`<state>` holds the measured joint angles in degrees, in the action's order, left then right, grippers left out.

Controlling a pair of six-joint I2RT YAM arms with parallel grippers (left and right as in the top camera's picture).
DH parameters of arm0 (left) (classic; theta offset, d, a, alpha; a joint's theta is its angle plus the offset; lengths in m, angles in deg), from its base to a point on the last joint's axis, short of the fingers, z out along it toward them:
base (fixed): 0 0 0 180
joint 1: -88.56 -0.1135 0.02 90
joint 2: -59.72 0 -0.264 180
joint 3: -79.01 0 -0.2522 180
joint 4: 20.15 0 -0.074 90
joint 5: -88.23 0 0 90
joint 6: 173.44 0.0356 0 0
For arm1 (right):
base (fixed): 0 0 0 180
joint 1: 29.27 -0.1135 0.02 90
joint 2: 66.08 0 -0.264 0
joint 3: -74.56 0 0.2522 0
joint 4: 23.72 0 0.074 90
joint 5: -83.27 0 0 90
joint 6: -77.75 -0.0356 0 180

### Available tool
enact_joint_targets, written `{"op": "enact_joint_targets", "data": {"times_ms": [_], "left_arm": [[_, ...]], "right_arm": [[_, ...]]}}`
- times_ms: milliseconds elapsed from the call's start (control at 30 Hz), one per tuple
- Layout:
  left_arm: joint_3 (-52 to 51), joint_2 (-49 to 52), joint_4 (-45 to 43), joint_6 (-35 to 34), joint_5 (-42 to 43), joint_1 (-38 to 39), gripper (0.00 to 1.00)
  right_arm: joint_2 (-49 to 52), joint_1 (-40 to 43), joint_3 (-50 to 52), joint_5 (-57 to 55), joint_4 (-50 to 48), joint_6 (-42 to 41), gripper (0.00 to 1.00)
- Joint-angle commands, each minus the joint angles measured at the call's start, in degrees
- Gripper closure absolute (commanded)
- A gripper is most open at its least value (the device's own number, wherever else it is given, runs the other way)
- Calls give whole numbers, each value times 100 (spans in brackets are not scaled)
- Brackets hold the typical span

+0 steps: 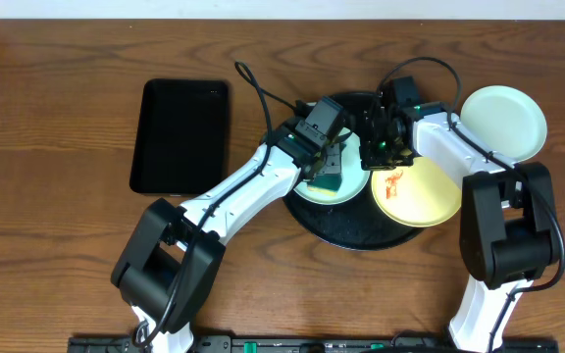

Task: Clean dirty plates on tray and stack at the side
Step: 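Scrub the remaining green plate with the sponge in the left gripper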

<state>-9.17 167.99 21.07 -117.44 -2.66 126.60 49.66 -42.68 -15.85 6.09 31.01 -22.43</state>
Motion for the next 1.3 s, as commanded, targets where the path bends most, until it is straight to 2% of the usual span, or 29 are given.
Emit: {"op": "enact_joint_targets", "data": {"times_ms": [0, 200, 467, 800, 1033, 1133, 1267], "left_arm": [[-105, 42, 35, 136, -343, -9, 45], [-105, 149, 31, 131, 116, 81, 46], [-105, 538, -70, 133, 177, 168, 65], [-105, 675, -203, 136, 177, 168, 66], [-105, 942, -203, 138, 168, 168, 92], [-105, 964, -175, 138, -166, 162, 92], [-105, 964, 138, 138, -1259, 155, 92]], "right_arm": [[-31, 94, 144, -422, 103, 105, 99], [-31, 94, 144, -422, 79, 105, 99], [-31, 94, 144, -422, 105, 105, 99], [-31, 94, 144, -422, 105, 105, 99], [-31, 94, 144, -422, 107, 105, 99], [-31, 94, 144, -422, 109, 105, 99], [-31, 94, 144, -424, 129, 107, 99]]}}
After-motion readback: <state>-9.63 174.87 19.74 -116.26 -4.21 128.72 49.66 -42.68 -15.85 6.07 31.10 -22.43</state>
